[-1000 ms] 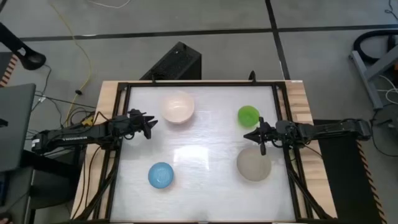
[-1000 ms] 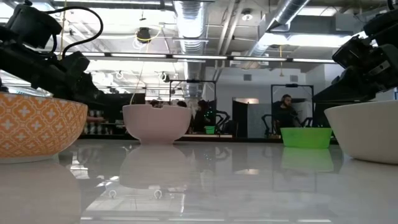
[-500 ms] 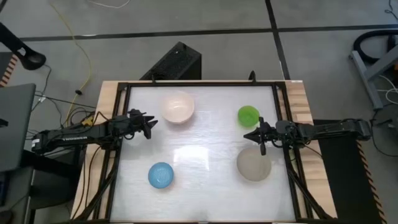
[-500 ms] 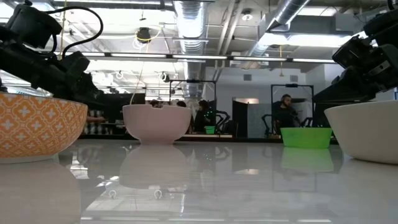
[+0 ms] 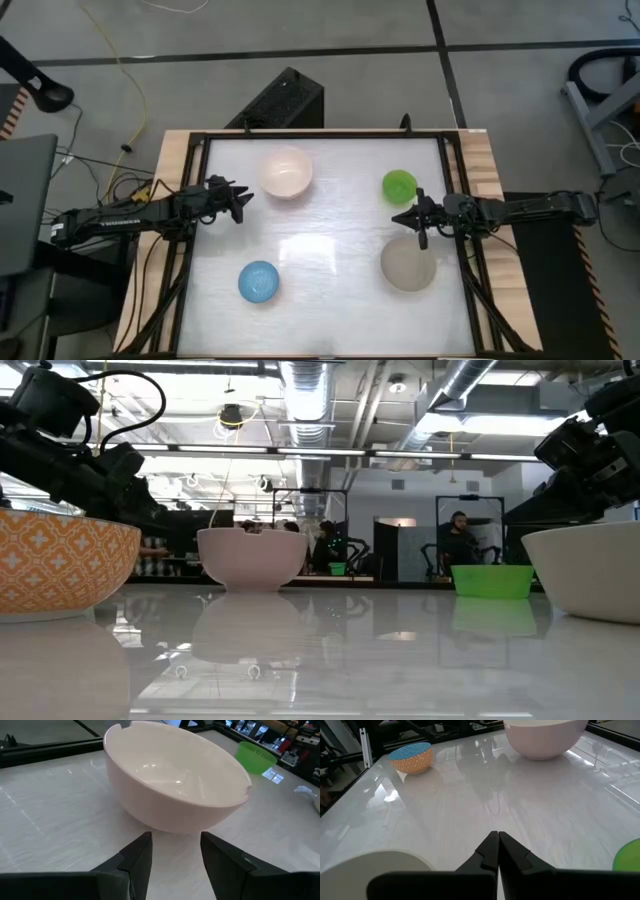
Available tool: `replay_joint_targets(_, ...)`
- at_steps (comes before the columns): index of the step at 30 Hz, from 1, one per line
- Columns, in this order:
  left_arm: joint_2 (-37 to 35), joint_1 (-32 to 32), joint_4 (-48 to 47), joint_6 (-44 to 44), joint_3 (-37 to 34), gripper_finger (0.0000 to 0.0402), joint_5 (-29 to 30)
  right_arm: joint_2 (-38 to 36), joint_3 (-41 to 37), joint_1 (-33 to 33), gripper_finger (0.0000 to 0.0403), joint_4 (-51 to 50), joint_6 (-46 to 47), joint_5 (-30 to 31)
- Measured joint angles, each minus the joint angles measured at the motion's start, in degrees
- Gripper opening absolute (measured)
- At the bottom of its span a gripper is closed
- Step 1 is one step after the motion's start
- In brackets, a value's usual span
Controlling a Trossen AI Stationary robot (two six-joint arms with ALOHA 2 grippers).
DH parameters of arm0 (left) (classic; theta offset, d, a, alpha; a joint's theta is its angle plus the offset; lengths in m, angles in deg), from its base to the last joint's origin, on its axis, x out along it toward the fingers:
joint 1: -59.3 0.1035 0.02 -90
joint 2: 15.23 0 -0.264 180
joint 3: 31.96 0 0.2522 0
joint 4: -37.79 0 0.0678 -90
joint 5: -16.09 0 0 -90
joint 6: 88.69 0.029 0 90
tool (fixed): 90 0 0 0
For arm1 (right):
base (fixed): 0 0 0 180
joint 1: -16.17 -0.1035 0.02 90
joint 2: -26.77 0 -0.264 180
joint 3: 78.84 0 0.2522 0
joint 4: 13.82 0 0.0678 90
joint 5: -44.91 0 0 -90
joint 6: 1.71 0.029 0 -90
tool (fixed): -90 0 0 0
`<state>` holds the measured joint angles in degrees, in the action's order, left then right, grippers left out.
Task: Nest bowls inside each other
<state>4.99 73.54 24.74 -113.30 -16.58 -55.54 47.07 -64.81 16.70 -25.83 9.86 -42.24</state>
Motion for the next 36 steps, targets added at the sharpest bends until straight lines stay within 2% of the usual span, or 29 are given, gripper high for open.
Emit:
replay_joint_targets(28,-0.02,0.0,0.0,0.01,0.02,0.0158,0.0,-0.02,0.02,0.13,0.0027,0.13,-0.02,0.07)
replay_joint_targets(34,0.0,0.0,0.0,0.0,0.02,0.0158,0.0,-0.02,0.02,0.38,0.0027,5.34,0.02,0.28)
replay_joint_targets(36,0.0,0.0,0.0,0.0,0.01,0.0158,0.0,0.0,0.05,0.48,0.0027,9.8,-0.02,0.36)
